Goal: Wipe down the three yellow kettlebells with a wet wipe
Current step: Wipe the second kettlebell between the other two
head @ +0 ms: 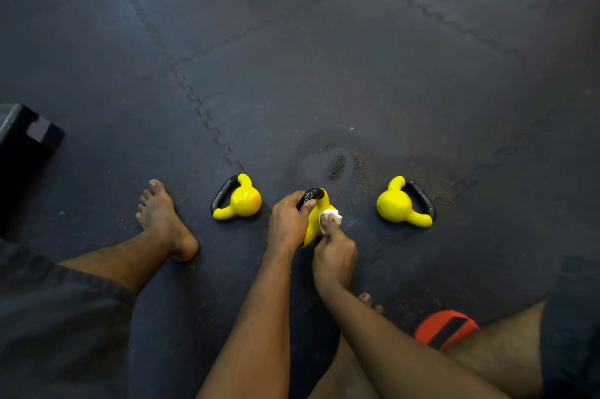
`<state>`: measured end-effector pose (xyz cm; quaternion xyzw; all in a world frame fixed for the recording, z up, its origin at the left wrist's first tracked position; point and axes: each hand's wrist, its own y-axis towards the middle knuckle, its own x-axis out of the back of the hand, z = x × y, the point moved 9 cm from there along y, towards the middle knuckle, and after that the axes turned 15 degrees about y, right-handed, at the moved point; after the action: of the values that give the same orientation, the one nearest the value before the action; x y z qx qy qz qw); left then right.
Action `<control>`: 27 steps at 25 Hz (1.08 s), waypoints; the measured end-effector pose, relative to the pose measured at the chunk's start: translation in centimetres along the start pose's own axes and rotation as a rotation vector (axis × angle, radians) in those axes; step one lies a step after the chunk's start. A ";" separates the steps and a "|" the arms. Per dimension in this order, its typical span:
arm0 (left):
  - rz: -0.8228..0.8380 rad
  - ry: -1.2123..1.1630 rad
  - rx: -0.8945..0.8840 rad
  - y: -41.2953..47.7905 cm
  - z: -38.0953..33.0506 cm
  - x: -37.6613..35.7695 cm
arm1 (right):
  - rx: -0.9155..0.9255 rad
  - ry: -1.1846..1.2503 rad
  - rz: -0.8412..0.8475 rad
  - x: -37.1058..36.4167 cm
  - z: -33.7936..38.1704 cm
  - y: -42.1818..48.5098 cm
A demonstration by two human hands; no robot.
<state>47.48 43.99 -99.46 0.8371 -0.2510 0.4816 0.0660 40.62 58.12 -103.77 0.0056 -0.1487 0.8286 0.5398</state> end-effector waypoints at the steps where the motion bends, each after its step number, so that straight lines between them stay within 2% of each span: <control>1: -0.001 -0.005 0.005 0.0 0.0 0.0 | 0.029 -0.049 0.009 0.3 0.2 -0.4; 5: -0.006 -0.023 0.025 -0.1 -0.2 0.0 | 0.153 -0.181 0.037 1.0 1.2 -0.6; 8: 0.004 -0.025 0.034 -0.2 -0.6 0.0 | 0.165 -0.191 0.016 0.8 2.6 1.3; 12: 0.003 -0.002 0.035 -0.2 -0.9 0.0 | 0.410 -0.463 0.393 -2.8 2.7 -0.5; 14: 0.001 -0.005 0.039 -0.1 -0.7 0.0 | 0.484 -0.477 0.499 -2.3 1.8 -1.6; 15: 0.001 -0.008 0.044 -0.2 -0.6 0.0 | 0.478 -0.453 0.487 -1.9 1.8 -1.4; 18: 0.000 -0.018 0.064 -0.2 -0.3 0.1 | 0.421 -0.296 0.253 -0.1 3.2 0.7; 19: -0.001 -0.023 0.067 -0.1 -0.3 0.1 | 0.420 -0.291 0.234 -0.1 3.5 1.1; 23: 0.000 -0.030 0.064 -0.3 -0.4 0.2 | 0.530 -0.453 0.537 -2.6 1.9 -1.2; 25: -0.003 -0.039 0.070 -0.2 -0.2 0.2 | 0.536 -0.431 0.507 -1.8 1.8 -1.0; 27: 0.001 -0.038 0.087 -0.2 0.1 0.2 | 0.455 -0.416 0.348 0.0 2.2 0.4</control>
<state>47.74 44.00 -99.30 0.8480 -0.2317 0.4761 0.0245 39.97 57.41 -101.76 0.2689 -0.0656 0.9011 0.3338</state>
